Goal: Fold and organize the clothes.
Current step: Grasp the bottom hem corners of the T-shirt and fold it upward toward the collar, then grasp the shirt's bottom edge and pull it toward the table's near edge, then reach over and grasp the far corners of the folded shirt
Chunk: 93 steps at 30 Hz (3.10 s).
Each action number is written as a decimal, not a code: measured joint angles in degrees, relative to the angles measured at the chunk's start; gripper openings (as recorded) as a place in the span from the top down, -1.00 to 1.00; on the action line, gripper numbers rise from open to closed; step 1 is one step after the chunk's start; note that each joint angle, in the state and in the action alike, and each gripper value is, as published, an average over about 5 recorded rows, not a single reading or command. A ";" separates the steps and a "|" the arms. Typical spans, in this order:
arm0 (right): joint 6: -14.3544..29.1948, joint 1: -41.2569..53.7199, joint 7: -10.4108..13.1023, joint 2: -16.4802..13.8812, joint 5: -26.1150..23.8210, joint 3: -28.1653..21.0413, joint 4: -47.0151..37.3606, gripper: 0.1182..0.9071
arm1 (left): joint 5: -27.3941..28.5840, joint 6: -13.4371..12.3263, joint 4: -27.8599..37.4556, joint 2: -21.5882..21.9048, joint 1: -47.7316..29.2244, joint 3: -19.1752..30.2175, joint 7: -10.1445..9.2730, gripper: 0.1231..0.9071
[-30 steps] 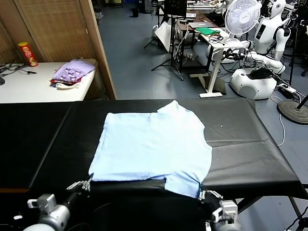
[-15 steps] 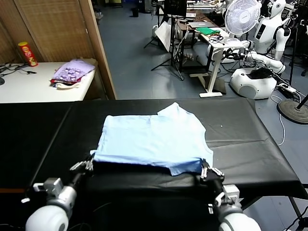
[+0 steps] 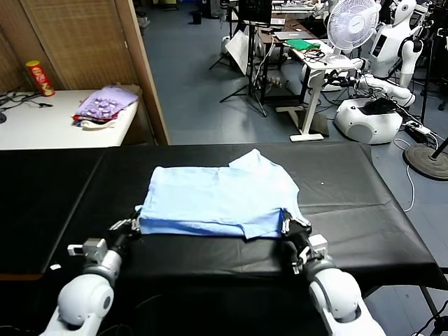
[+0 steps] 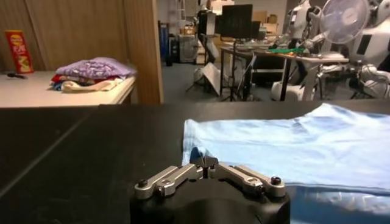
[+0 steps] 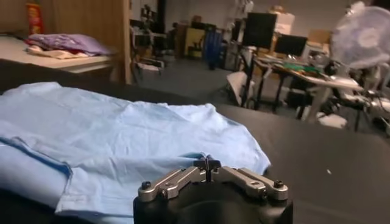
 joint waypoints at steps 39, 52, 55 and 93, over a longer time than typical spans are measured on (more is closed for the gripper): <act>-3.34 -15.58 3.92 4.77 6.42 9.74 9.07 0.76 | -4.10 0.56 2.79 -0.20 4.37 -2.08 1.50 -0.07; -10.97 -19.86 8.29 4.01 7.92 10.19 15.77 0.99 | 0.89 1.46 0.61 1.89 7.01 -2.53 1.42 0.99; -11.72 -22.37 8.42 4.19 7.83 10.34 18.24 0.99 | 2.87 1.64 -1.61 3.75 9.45 -3.35 1.38 0.99; -17.06 4.38 13.28 -3.50 15.78 1.11 8.97 -0.72 | -16.05 12.51 -10.53 10.58 8.81 -9.25 -2.03 -0.72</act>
